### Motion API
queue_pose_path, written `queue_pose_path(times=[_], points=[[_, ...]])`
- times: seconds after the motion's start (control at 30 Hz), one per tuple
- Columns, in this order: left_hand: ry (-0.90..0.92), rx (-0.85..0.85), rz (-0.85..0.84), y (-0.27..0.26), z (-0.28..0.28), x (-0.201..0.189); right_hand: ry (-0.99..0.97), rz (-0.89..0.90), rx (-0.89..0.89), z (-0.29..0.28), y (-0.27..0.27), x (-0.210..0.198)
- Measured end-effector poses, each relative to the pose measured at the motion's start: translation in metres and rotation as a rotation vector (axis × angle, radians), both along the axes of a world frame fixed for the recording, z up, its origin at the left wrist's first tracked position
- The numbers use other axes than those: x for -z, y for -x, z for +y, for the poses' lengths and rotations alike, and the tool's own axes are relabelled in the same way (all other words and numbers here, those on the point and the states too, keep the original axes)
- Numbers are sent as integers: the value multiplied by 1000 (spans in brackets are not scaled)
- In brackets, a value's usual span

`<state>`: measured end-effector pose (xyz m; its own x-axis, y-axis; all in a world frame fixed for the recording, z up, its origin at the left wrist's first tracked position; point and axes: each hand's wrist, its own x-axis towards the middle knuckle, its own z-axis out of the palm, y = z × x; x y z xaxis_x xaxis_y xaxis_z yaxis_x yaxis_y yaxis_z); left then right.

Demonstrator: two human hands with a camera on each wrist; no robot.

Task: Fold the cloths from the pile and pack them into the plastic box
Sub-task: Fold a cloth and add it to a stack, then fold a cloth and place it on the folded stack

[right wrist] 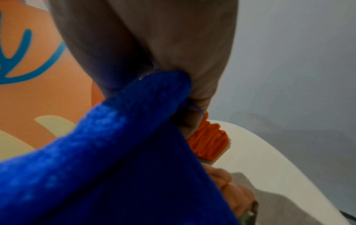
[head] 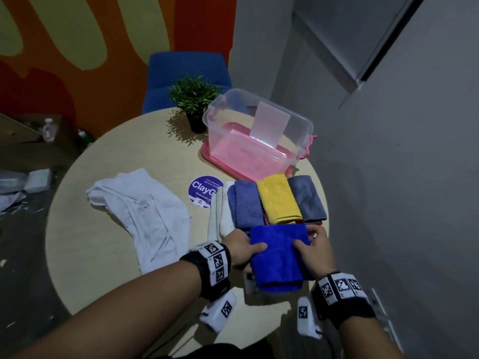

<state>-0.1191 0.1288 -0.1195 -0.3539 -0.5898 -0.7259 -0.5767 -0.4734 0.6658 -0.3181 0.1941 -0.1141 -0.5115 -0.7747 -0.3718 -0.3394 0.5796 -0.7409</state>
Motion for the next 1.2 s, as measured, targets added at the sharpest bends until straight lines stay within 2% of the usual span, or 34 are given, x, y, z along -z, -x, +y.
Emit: queue_pose_path(times=[0.03,0.13,0.2,0.3,0.4,0.43,0.5,0.53,0.6,0.67,0.73,0.8,0.87,0.97,1.03,1.13,1.2], points=[[20,55,-66,4,0,1,-25,60,-9,0,2,2],[105,207,-209,11,4,3,-26,472,-108,2,-1,2],[204,252,-257,15,7,7,43,546,-272,2,-13,-3],[160,108,-198,15,10,13,-173,626,-587,1,-39,7],[-25,-40,-79,5,8,15,-239,722,-641,9,-52,23],[-97,-83,-39,-2,8,12,-227,723,-642,12,-53,27],[-115,-114,-13,-19,6,10,-246,699,-643,20,-54,35],[-73,-115,-17,-29,4,12,-255,693,-635,23,-55,39],[129,-99,-90,-52,0,18,-259,699,-627,25,-57,44],[384,-61,-267,-76,-6,29,-272,713,-636,24,-57,45],[536,-24,-466,-100,-6,40,-287,719,-634,21,-57,42],[574,61,-695,-124,-4,55,-264,736,-595,16,-56,36],[520,153,-858,-145,-1,69,-196,763,-519,10,-60,27],[550,262,-867,-164,-2,85,69,774,-369,1,-72,14],[583,328,-879,-169,-5,83,263,718,-348,-6,-82,6],[595,289,-826,-172,-12,66,386,432,-498,-18,-107,-13],[679,143,-663,-174,-21,42,367,275,-617,-25,-128,-23]])
